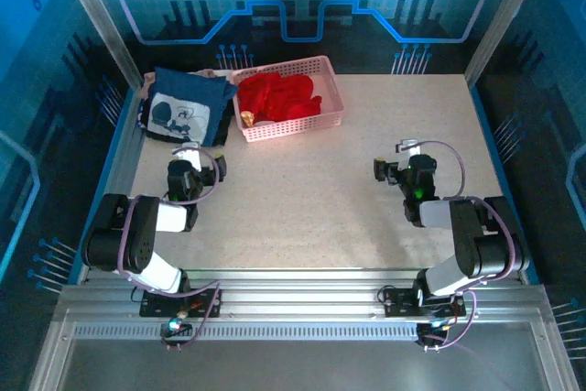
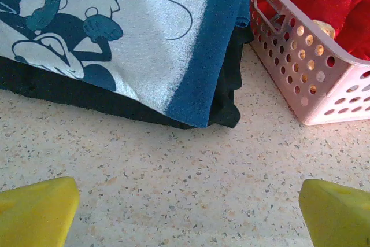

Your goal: Fold and stack the t-shirts

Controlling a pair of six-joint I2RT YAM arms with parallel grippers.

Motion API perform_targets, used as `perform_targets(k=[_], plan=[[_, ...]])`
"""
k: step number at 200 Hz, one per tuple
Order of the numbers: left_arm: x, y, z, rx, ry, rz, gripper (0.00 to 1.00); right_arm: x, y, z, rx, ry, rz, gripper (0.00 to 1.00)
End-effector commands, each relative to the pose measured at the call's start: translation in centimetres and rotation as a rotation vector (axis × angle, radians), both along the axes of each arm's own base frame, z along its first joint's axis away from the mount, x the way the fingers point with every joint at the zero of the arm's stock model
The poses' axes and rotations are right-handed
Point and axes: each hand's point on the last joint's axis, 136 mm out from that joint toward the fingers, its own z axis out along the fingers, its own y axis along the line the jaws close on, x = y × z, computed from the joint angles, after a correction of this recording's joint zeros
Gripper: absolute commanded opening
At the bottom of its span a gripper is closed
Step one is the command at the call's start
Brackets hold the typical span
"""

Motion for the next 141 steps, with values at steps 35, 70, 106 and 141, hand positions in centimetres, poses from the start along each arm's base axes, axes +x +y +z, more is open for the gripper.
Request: perform_targets(k=[35,70,106,141], plan=[[0.73,-0.02,1.15,0.025,-0.035,0.000,0.99,0.59,0.23,1.40,0.003,-0.048,0.009,1.00],[0.69,-0.07,1.16,0.026,-0.037,-0.003,0.99,0.61,0.23,1.44,0.003,-0.049,0.009,1.00],[0.69,-0.08,1.15,0.026,-0.037,-0.003,0.99,0.62,0.25,1.45,0.002,-0.050,0.010,1.00],[0.76,-0.07,1.16,0.025,-0.035,-0.002,0.99,0.64,0.19,1.43,0.005,-0.047,0.009,1.00]])
